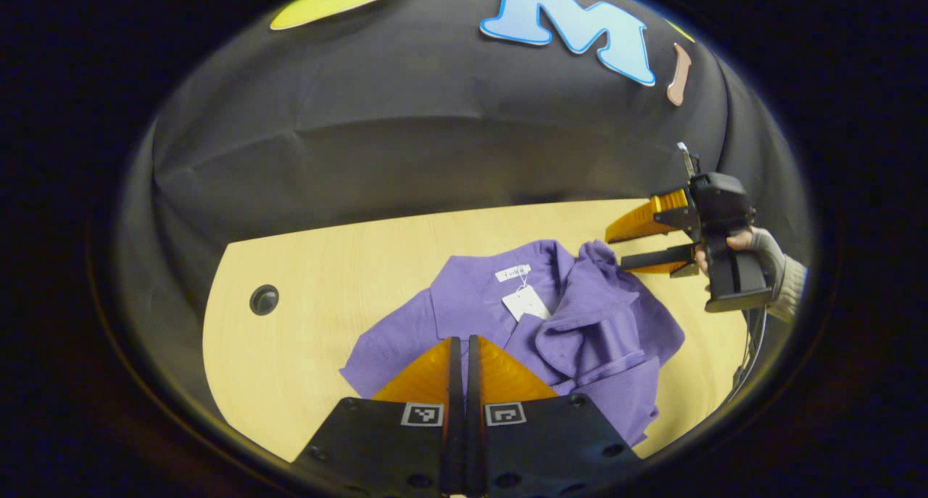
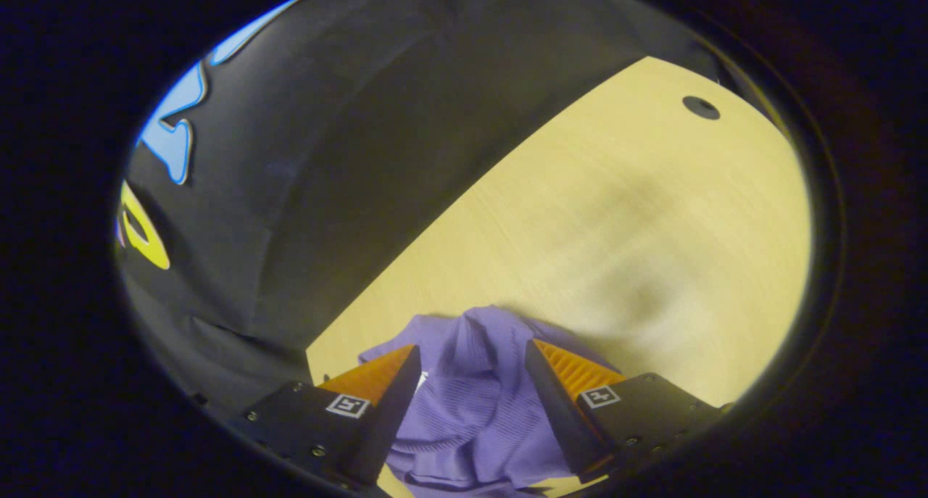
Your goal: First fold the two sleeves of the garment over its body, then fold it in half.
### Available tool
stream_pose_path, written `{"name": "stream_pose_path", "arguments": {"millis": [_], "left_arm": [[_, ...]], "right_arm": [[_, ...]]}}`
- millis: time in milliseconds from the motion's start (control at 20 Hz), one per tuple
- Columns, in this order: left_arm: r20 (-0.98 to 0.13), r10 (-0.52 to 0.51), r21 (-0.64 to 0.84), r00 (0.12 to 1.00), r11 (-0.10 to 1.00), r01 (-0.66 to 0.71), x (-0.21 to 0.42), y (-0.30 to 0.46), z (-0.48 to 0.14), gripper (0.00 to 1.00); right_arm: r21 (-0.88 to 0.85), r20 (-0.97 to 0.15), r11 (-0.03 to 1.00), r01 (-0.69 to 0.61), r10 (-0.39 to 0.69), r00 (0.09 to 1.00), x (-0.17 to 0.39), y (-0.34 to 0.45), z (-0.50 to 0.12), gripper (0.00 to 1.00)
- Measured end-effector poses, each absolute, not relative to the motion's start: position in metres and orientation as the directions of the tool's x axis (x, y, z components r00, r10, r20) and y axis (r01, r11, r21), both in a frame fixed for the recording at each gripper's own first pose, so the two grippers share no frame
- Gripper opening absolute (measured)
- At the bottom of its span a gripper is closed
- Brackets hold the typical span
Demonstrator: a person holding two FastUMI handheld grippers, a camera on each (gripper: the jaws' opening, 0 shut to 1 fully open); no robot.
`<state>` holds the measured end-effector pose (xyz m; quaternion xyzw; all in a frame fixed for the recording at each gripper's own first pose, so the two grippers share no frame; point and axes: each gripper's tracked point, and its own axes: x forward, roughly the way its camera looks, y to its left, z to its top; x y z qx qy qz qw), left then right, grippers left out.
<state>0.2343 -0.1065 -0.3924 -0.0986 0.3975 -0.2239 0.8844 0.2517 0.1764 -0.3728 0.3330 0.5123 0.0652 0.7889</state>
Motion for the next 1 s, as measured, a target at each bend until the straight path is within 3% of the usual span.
{"name": "stream_pose_path", "arguments": {"millis": [300, 550, 750, 1000], "left_arm": [[-0.557, -0.428, -0.337, 0.711, 0.900, 0.278, 0.228, -0.094, -0.325, 0.07], [-0.306, -0.349, -0.215, 0.885, 0.932, 0.293, 0.228, -0.081, -0.195, 0.06], [-0.125, -0.339, -0.204, 0.933, 0.929, 0.310, 0.200, -0.083, -0.112, 0.06], [-0.065, -0.341, -0.186, 0.938, 0.927, 0.325, 0.169, -0.086, -0.074, 0.07]], "right_arm": [[0.513, -0.704, 0.857, 0.045, 0.390, 0.593, 0.223, 0.155, -0.302, 0.89], [0.461, -0.512, 0.882, -0.100, 0.356, 0.781, 0.208, 0.141, -0.188, 0.88], [0.410, -0.380, 0.899, -0.156, 0.324, 0.866, 0.188, 0.129, -0.114, 0.89], [0.317, -0.290, 0.928, -0.193, 0.289, 0.912, 0.168, 0.118, -0.071, 0.89]]}}
